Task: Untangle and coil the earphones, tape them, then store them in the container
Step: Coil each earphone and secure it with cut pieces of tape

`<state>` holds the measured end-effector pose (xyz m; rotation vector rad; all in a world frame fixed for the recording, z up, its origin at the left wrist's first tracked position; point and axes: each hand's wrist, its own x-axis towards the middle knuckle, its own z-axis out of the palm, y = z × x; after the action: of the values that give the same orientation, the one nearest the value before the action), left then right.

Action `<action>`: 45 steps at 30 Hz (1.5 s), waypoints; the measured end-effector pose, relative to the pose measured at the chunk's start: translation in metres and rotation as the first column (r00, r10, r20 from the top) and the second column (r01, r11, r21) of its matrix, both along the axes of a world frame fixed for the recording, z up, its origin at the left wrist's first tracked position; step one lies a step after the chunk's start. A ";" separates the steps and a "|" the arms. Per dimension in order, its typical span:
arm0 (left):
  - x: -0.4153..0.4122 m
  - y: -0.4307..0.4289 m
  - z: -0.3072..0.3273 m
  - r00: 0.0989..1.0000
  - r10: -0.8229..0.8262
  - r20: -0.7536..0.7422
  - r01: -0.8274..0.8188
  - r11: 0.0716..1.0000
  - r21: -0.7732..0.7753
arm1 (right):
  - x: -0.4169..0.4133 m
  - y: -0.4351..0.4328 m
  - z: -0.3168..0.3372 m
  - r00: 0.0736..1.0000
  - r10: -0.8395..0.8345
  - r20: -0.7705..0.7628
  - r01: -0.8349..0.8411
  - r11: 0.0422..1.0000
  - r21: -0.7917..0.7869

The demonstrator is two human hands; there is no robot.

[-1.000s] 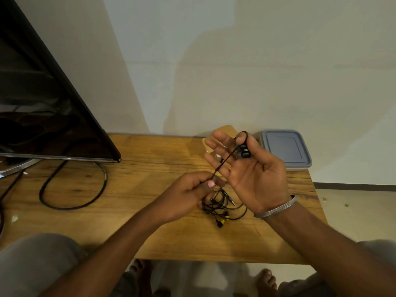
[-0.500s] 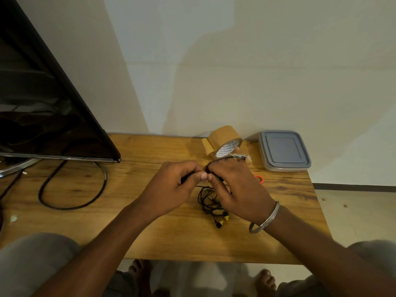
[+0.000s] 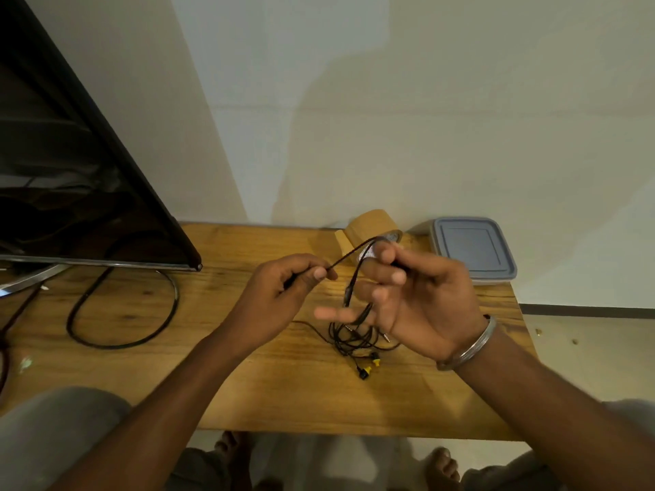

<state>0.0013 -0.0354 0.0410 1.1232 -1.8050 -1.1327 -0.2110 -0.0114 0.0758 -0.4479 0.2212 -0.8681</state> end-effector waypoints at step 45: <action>-0.003 0.000 -0.010 0.991 -0.121 0.049 0.117 0.990 0.077 | -0.013 -0.007 0.004 0.937 -0.346 0.046 0.341 0.935 0.096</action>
<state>-0.0013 -0.0353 0.0313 1.1100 -1.9070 -1.2592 -0.2240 -0.0188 0.0795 -0.3039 0.2835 -1.2096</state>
